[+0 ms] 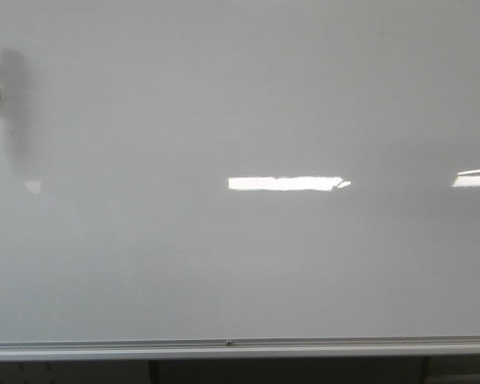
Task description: Write number 2 on whiteboard
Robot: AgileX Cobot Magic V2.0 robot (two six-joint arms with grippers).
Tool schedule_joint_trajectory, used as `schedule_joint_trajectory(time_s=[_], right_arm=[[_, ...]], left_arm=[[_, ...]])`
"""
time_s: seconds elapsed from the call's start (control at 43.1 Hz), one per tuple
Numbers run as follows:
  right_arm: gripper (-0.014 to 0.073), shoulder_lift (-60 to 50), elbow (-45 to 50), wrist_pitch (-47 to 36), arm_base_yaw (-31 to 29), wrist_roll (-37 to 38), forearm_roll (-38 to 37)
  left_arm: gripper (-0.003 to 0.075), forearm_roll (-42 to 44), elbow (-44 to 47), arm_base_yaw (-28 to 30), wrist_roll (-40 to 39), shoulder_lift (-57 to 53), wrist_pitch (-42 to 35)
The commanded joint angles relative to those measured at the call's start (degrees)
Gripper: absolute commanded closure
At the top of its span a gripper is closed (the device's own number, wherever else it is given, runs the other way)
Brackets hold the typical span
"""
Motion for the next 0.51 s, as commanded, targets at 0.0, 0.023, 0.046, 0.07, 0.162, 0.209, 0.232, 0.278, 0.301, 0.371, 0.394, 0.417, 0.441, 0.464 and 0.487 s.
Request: schedule_joint_trajectory(time_s=[0.0, 0.023, 0.046, 0.07, 0.162, 0.209, 0.232, 0.278, 0.301, 0.371, 0.394, 0.417, 0.441, 0.464, 0.487], right_arm=[[0.0663, 4.8, -7.7, 2.5, -0.2, 0.2, 0.2], [0.0663, 5.8, -8.9, 3.6, -0.2, 0.1, 0.2], [0.0663, 6.7, -10.0, 4.6, -0.2, 0.1, 0.2], [0.0663, 8.1, -11.4, 5.9, -0.2, 0.1, 0.2], [0.0663, 12.1, -15.7, 9.9, -0.2, 0.0, 0.2], [0.0663, 14.5, -17.5, 12.2, -0.2, 0.0, 0.2], [0.0663, 15.5, -18.3, 13.1, -0.2, 0.0, 0.2], [0.0663, 17.4, -19.7, 14.7, -0.2, -0.2, 0.2], [0.0663, 18.7, -20.4, 15.5, -0.2, -0.4, 0.1], [0.0663, 21.2, -21.1, 16.3, -0.2, -0.8, 0.1], [0.0663, 22.0, -21.1, 16.1, -0.2, -0.8, 0.1], [0.0663, 22.9, -21.1, 16.2, -0.2, -0.8, 0.1], [0.0663, 23.6, -21.1, 16.2, -0.2, -0.8, 0.1], [0.0663, 24.3, -21.1, 16.2, -0.2, -0.8, 0.1], [0.0663, 24.9, -21.1, 16.1, -0.2, -0.8, 0.1]], left_arm=[[0.0741, 0.4, -9.2, 0.2, -0.2, 4.0, 1.2], [0.0741, 0.9, -10.8, 0.2, -0.2, 5.3, 2.9], [0.0741, 1.5, -12.3, 0.2, -0.2, 6.2, 4.5], [0.0741, 1.9, -14.3, 0.2, -0.2, 7.2, 6.0], [0.0741, 2.6, -20.0, 0.2, -0.2, 11.8, 12.4], [0.0741, 2.6, -23.0, 0.2, -0.2, 14.3, 16.1], [0.0741, 2.6, -24.1, 0.2, -0.2, 15.0, 17.6], [0.0741, 2.6, -26.1, 0.2, -0.2, 17.5, 20.3], [0.0741, 2.6, -27.1, 0.2, -0.2, 18.6, 21.9], [0.0741, 2.6, -28.1, 0.2, -0.2, 21.5, 23.2], [0.0741, 2.6, -28.1, 0.2, -0.2, 22.3, 23.2], [0.0741, 2.6, -27.9, 0.2, -0.2, 23.3, 23.3], [0.0741, 2.6, -27.8, 0.2, -0.2, 23.9, 23.4], [0.0741, 2.6, -27.8, 0.2, -0.2, 24.6, 23.7], [0.0741, 2.4, -27.8, 0.2, -0.2, 25.2, 24.1]])
